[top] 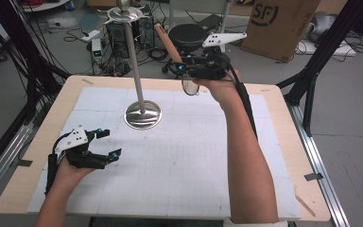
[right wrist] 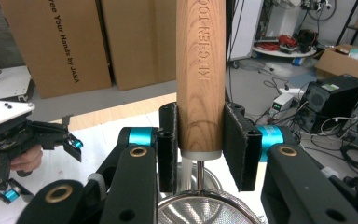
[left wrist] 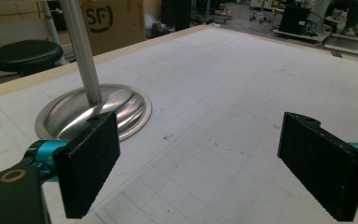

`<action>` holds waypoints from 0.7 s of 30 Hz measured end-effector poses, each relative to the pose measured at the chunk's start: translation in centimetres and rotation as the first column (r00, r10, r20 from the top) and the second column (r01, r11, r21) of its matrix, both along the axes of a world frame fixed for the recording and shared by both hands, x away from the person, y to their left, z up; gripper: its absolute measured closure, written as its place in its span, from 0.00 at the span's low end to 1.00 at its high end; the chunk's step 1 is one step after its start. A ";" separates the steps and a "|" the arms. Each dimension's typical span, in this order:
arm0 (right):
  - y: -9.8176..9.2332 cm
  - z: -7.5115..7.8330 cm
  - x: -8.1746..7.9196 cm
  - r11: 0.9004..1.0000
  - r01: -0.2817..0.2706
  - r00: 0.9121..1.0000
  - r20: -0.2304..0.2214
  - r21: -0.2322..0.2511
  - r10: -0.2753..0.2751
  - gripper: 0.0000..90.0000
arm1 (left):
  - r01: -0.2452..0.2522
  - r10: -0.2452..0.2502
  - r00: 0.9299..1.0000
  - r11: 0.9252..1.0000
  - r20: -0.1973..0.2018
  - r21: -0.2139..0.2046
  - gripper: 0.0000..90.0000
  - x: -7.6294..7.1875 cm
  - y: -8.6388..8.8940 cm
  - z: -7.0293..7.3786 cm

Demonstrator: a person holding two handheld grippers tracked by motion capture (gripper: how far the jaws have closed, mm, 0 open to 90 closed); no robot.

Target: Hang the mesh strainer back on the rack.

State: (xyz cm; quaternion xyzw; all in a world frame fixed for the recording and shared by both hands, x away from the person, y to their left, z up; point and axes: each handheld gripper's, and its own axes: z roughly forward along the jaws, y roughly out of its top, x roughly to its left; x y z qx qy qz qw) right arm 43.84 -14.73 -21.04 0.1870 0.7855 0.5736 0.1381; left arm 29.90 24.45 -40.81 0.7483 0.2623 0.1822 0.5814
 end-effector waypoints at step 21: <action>1.3 2.3 2.7 1.000 -0.004 1.000 -0.010 0.004 0.004 0.76 | 0.009 -0.009 1.000 1.000 0.003 -0.001 0.15 0.0 -0.1 0.0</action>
